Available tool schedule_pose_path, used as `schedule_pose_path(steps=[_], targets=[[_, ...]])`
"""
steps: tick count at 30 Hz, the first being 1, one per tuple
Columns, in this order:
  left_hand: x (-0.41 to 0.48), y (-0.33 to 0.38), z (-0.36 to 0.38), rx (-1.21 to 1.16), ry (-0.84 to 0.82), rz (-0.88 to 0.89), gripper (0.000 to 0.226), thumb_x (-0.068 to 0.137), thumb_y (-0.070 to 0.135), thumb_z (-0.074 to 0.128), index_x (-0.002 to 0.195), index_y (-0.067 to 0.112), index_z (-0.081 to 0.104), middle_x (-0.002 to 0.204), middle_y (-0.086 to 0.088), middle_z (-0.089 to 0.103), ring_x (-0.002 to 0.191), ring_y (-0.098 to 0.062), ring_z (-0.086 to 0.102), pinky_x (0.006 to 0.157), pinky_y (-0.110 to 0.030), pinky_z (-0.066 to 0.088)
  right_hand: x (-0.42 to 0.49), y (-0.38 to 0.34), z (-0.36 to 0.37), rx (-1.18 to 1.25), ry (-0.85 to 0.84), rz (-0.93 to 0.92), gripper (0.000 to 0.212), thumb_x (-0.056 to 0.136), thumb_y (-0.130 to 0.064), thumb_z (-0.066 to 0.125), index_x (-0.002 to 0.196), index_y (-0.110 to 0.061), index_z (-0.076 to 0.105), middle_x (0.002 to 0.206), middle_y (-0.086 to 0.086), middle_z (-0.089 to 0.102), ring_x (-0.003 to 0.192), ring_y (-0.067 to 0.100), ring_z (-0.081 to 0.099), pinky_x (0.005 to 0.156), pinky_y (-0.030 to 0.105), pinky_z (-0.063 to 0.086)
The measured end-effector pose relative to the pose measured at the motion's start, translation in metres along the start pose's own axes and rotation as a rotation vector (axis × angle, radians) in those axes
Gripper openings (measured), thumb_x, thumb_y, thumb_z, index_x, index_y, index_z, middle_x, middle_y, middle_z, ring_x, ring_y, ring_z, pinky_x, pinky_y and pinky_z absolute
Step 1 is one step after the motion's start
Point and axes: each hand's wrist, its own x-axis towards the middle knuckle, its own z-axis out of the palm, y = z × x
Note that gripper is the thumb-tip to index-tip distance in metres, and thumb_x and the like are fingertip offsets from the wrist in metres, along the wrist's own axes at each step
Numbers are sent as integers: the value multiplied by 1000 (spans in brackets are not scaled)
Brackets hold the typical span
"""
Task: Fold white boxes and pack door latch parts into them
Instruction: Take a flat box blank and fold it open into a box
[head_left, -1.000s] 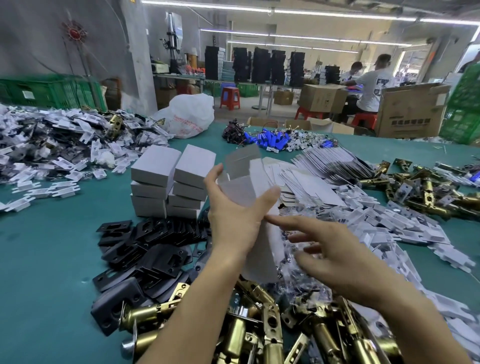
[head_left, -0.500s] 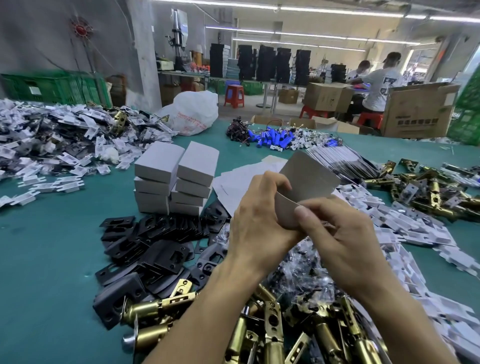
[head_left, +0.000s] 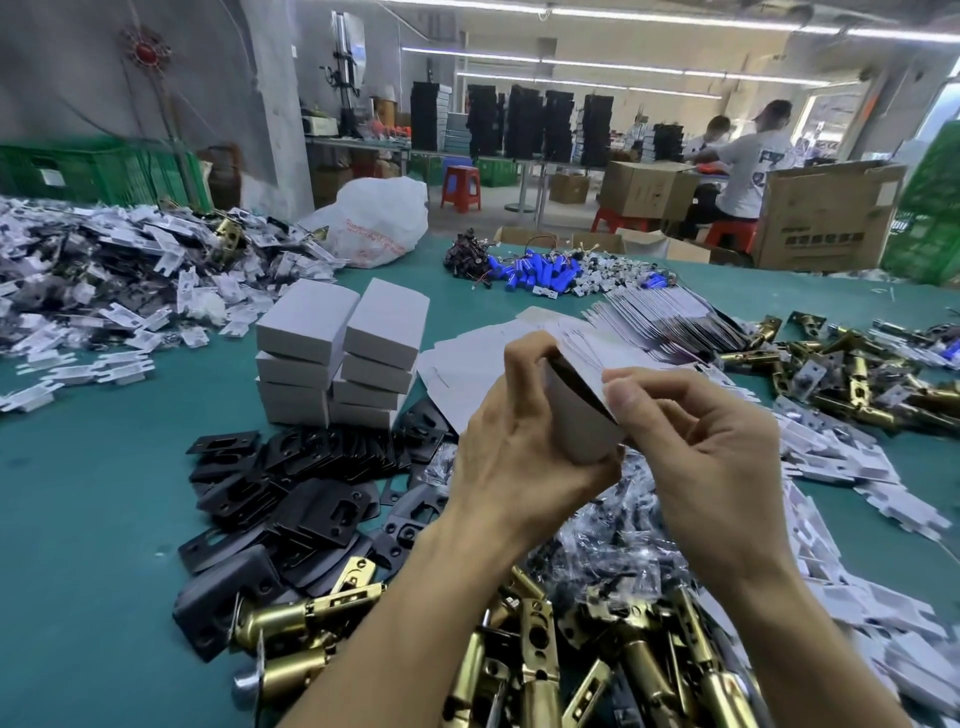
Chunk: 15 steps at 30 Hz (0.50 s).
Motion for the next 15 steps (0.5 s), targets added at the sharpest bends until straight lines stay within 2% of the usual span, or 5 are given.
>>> schedule_pose_path(steps=[3,5,8,13,15], targets=[[0,0,1,2,33,15,76,74,32,82,111,34,16,98,5,62,72,-21,65,57,-41,54,0,-4,-1,0,-4,12,28,73,-35,73,95,-17,73,90,-1,76,86,14,73,72,25,59],[-1,0,1,-6,35,27,78,74,31,82,114,35,16,98,7,60,70,-19,65,56,-40,54,1,-5,0,-23,-5,3,26,75,-32,73,96,-16,74,89,-2,77,86,13,74,72,26,60],[-1,1,0,-13,29,37,80,73,29,81,118,36,16,98,8,58,69,-18,64,55,-40,53,2,-6,-2,-7,-4,14,15,82,-26,73,93,-16,76,88,0,77,86,18,74,76,39,61],[-1,2,-2,-22,18,-2,83,71,29,82,123,36,18,98,8,58,70,-20,64,57,-42,54,2,-12,-3,36,-44,52,17,77,-32,75,89,-20,76,87,-1,77,84,16,75,73,28,60],[-1,3,-2,11,28,-29,83,68,32,84,124,38,23,96,7,60,72,-20,63,60,-43,54,2,-11,-2,26,-42,70,17,73,-29,76,88,-22,76,88,0,78,87,18,74,77,31,60]])
